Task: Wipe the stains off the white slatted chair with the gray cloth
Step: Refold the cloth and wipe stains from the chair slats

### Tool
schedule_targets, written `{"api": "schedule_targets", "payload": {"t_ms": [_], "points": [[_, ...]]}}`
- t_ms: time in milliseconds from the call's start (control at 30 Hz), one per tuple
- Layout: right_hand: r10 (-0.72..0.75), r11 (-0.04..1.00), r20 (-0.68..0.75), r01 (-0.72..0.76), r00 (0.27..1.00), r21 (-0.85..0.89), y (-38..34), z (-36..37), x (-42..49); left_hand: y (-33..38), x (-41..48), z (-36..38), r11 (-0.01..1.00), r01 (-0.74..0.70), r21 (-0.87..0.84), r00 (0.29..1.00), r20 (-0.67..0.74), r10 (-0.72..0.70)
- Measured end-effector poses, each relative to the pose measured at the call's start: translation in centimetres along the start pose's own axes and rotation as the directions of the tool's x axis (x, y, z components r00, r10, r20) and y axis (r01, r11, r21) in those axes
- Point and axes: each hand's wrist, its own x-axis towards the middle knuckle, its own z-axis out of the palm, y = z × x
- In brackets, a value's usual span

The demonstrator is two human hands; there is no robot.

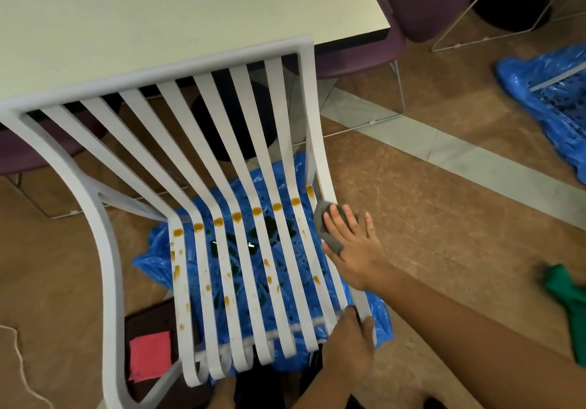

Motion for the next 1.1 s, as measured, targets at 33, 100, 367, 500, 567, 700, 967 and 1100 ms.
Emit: {"api": "schedule_targets", "payload": {"t_ms": [33, 100, 367, 500, 567, 700, 967, 1100], "points": [[-0.008, 1.0, -0.018, 0.008, 1.0, 0.001, 0.1, -0.8, 1.2, 0.1, -0.1, 0.0, 1.0, 0.003, 0.024, 1.0, 0.005, -0.003], [-0.019, 1.0, -0.03, 0.019, 0.999, -0.001, 0.4, -2.5, 3.9, 0.2, -0.2, 0.0, 0.999, 0.031, 0.044, 0.999, 0.017, -0.032], [-0.087, 0.977, 0.059, 0.074, 0.994, 0.2, 2.6, -7.1, 5.7, 0.3, -0.1, 0.1, 0.998, 0.051, 0.048, 0.999, 0.01, -0.051], [-0.038, 0.959, 0.132, -0.001, 0.99, 0.284, 3.2, -3.8, 0.0, 0.0, -0.1, 0.5, 0.997, 0.074, 0.019, 0.997, -0.031, -0.074], [-0.032, 0.952, 0.152, -0.017, 0.988, 0.306, 3.7, -1.4, -3.3, 0.0, 0.0, 0.6, 0.996, 0.089, -0.007, 0.996, -0.022, -0.089], [-0.025, 0.903, 0.132, -0.034, 0.991, 0.428, 4.3, 1.9, -6.6, 0.2, 0.1, 0.7, 0.992, 0.111, -0.058, 0.994, -0.004, -0.112], [0.051, 0.882, 0.048, -0.067, 0.998, 0.466, 2.3, -2.0, 1.7, 0.5, -0.2, 0.8, 0.996, 0.09, 0.016, 0.994, -0.06, -0.089], [0.054, 0.863, 0.034, -0.064, 0.998, 0.501, 2.5, -4.2, 5.1, 0.6, -0.2, 0.6, 0.995, 0.088, 0.051, 0.995, -0.05, -0.085]]}}
